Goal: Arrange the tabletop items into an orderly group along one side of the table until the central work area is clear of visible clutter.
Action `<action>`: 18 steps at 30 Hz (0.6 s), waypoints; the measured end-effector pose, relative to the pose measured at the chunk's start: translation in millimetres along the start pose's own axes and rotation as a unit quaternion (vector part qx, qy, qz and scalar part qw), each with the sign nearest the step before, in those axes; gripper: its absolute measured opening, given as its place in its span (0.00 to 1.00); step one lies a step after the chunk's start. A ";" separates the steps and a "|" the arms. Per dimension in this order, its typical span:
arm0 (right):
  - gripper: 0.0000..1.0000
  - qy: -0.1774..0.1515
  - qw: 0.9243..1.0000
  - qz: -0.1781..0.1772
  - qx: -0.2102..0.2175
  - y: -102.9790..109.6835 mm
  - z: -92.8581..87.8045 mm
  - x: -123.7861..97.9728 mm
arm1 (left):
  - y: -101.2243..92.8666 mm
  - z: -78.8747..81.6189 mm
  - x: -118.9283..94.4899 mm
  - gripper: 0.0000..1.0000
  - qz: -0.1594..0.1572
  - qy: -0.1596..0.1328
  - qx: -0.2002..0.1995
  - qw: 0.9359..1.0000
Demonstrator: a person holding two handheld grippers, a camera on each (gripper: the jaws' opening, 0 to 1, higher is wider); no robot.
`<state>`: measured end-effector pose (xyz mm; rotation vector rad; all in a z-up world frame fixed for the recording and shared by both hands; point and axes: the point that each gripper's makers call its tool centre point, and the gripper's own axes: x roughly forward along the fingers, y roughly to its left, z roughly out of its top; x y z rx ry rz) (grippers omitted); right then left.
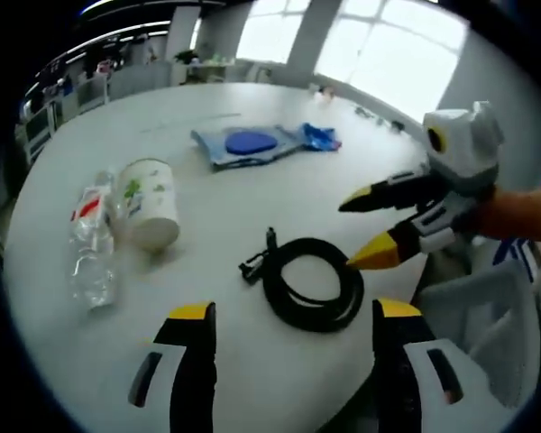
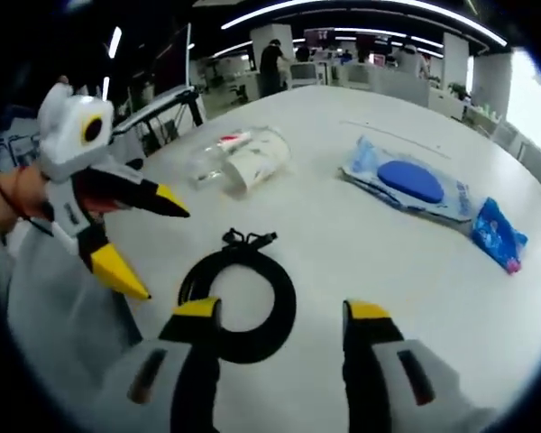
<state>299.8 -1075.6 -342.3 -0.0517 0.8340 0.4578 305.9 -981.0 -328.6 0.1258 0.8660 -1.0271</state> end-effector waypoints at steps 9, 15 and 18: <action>0.48 0.006 1.000 0.002 0.001 1.9 -1.1 6.1 | -0.9 -6.1 13.1 0.63 -0.001 0.014 0.001 1.000; 0.43 0.012 1.000 0.003 0.001 2.1 -3.0 9.7 | -2.1 -3.5 18.4 0.57 -0.001 0.012 -0.004 1.000; 0.40 0.018 1.000 0.005 0.004 2.4 -5.3 12.5 | -1.5 -5.3 22.6 0.54 0.001 0.019 -0.008 1.000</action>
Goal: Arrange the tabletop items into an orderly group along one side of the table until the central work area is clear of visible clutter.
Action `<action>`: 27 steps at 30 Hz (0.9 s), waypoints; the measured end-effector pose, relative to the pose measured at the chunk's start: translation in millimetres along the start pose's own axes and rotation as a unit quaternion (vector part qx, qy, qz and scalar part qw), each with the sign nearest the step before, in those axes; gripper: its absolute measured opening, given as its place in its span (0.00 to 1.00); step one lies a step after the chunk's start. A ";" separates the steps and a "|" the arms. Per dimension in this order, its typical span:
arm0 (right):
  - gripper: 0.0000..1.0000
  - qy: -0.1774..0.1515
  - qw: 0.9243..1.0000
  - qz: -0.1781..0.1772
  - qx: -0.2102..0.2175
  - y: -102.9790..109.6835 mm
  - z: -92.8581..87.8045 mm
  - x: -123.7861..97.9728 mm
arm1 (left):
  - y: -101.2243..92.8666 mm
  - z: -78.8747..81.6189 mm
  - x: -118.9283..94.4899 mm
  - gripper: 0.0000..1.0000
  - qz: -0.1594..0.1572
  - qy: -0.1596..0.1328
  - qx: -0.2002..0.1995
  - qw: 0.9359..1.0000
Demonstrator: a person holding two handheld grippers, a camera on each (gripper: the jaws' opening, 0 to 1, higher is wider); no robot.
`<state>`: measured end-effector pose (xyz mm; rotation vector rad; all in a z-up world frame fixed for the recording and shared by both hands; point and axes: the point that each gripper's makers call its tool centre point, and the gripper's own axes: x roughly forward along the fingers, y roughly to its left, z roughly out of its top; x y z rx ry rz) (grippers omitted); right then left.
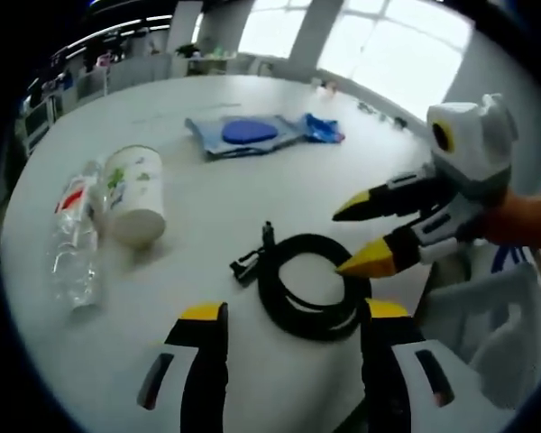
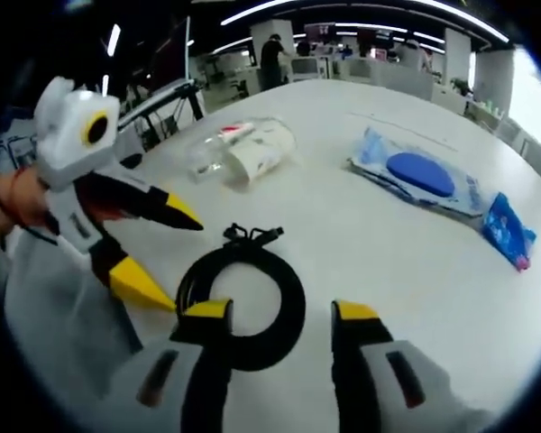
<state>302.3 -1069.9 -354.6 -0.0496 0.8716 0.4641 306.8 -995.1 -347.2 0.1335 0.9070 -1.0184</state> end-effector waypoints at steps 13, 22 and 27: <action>0.31 0.009 1.000 0.005 0.001 1.3 -3.0 6.6 | 1.6 2.7 9.1 0.36 0.006 0.007 -0.009 1.000; 0.23 0.022 1.000 0.004 0.004 1.0 -8.0 11.3 | 3.2 -2.3 13.9 0.31 0.008 0.021 -0.012 1.000; 0.18 0.025 1.000 -0.005 0.003 -2.9 -9.4 11.6 | 5.0 -3.9 15.9 0.28 0.012 0.025 -0.013 1.000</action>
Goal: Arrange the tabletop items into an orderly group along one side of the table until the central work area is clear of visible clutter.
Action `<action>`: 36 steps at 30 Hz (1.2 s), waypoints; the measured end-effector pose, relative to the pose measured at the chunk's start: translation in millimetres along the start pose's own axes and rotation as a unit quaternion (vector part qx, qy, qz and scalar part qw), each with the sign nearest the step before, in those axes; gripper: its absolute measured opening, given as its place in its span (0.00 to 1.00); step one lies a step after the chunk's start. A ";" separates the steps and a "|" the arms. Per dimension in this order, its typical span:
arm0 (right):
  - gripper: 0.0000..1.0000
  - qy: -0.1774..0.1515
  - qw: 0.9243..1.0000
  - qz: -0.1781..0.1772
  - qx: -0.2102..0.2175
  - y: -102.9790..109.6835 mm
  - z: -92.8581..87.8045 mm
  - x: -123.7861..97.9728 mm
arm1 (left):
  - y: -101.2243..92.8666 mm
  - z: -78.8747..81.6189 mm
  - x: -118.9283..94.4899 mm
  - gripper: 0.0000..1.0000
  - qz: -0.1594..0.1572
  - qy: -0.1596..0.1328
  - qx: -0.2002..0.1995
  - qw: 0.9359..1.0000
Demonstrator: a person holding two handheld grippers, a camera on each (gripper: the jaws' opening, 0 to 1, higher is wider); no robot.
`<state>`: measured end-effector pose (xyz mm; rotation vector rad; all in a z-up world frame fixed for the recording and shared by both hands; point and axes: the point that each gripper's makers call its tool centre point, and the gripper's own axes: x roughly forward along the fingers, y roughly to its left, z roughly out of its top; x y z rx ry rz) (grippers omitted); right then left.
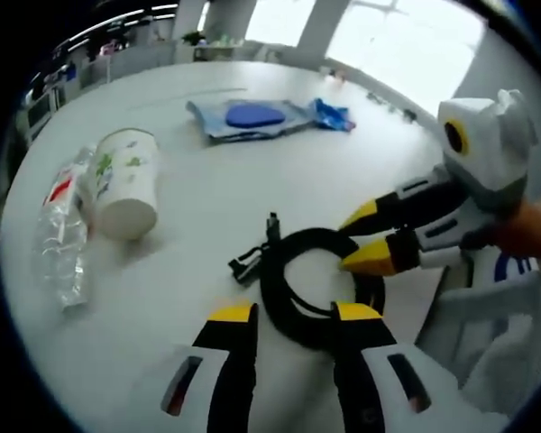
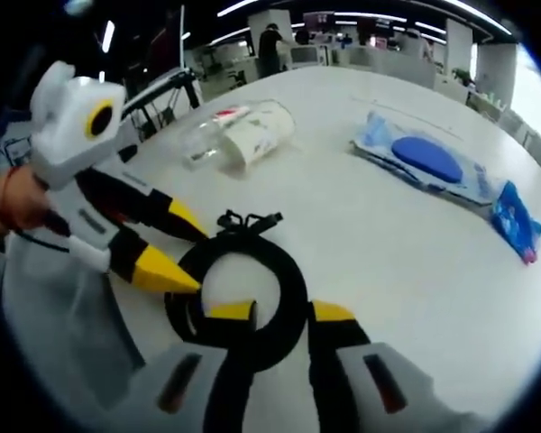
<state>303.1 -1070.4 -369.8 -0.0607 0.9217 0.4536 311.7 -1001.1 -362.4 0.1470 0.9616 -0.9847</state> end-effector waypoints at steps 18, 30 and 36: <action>0.07 0.000 0.999 -0.031 -0.009 -5.7 0.6 1.4 | 6.8 0.6 4.3 0.13 0.029 0.011 -0.007 1.000; 0.04 -0.012 0.999 -0.033 0.014 -7.3 2.3 1.3 | 8.9 2.3 3.0 0.03 0.042 0.017 -0.035 0.998; 0.03 -0.020 0.999 -0.032 0.023 -9.6 5.3 -2.6 | 7.0 8.4 0.7 0.02 0.040 0.012 -0.042 0.998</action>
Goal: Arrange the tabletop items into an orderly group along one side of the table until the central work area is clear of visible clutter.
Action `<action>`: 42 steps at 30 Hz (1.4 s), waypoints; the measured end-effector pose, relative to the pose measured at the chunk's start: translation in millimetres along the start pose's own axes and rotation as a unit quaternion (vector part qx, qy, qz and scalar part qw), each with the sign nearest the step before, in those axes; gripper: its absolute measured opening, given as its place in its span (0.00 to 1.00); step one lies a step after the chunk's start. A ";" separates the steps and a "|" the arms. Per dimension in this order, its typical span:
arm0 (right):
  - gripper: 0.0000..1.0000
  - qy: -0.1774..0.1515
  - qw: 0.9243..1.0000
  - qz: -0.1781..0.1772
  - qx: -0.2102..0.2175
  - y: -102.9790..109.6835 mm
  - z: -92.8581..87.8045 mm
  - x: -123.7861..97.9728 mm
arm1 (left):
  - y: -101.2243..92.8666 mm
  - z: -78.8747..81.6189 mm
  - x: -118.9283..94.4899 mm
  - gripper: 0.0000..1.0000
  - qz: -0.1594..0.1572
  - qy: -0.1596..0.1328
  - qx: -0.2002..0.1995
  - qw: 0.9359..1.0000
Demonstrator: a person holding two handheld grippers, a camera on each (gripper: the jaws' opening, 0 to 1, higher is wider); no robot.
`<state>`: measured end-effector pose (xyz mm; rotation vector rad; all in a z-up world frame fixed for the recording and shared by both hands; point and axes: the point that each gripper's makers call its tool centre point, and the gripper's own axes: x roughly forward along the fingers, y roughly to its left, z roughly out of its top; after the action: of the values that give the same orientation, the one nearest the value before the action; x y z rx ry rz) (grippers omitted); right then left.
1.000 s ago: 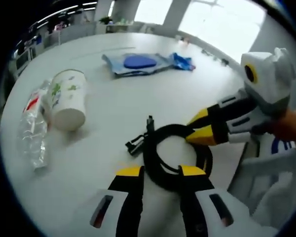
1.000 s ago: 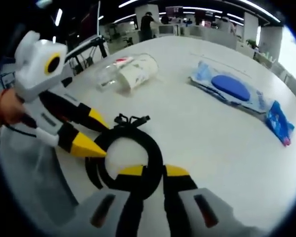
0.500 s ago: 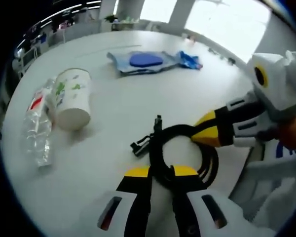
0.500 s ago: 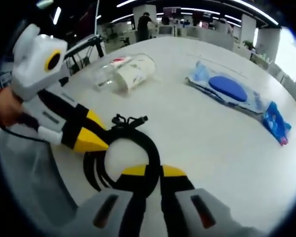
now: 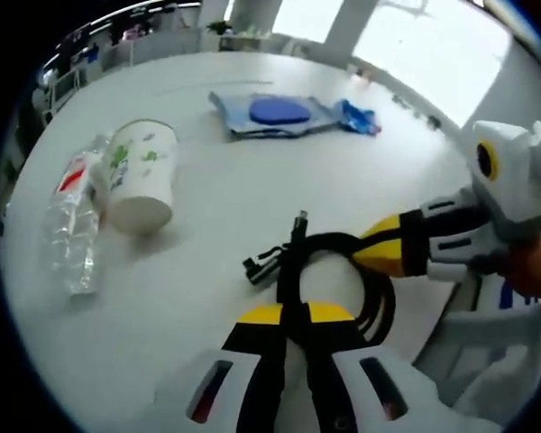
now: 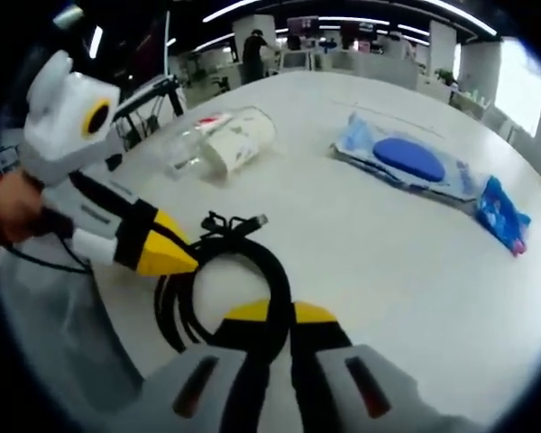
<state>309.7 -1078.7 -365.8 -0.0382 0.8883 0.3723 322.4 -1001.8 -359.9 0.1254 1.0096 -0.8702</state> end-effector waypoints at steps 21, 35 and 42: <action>0.00 -0.047 0.999 0.002 0.007 -5.8 34.1 -34.0 | -9.8 35.0 -23.5 0.00 -0.009 -0.043 0.012 0.999; 0.00 -0.089 0.996 -0.010 0.011 -27.4 58.8 -74.2 | -38.1 76.8 -39.7 0.00 -0.031 -0.076 0.037 0.996; 0.00 -0.107 0.994 -0.023 0.017 -43.3 66.1 -99.0 | -59.4 99.5 -43.7 0.00 -0.046 -0.088 0.055 0.994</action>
<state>317.2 -1136.8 -253.5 0.0122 0.6799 0.3119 339.6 -1062.8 -253.5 0.0938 0.8073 -1.0035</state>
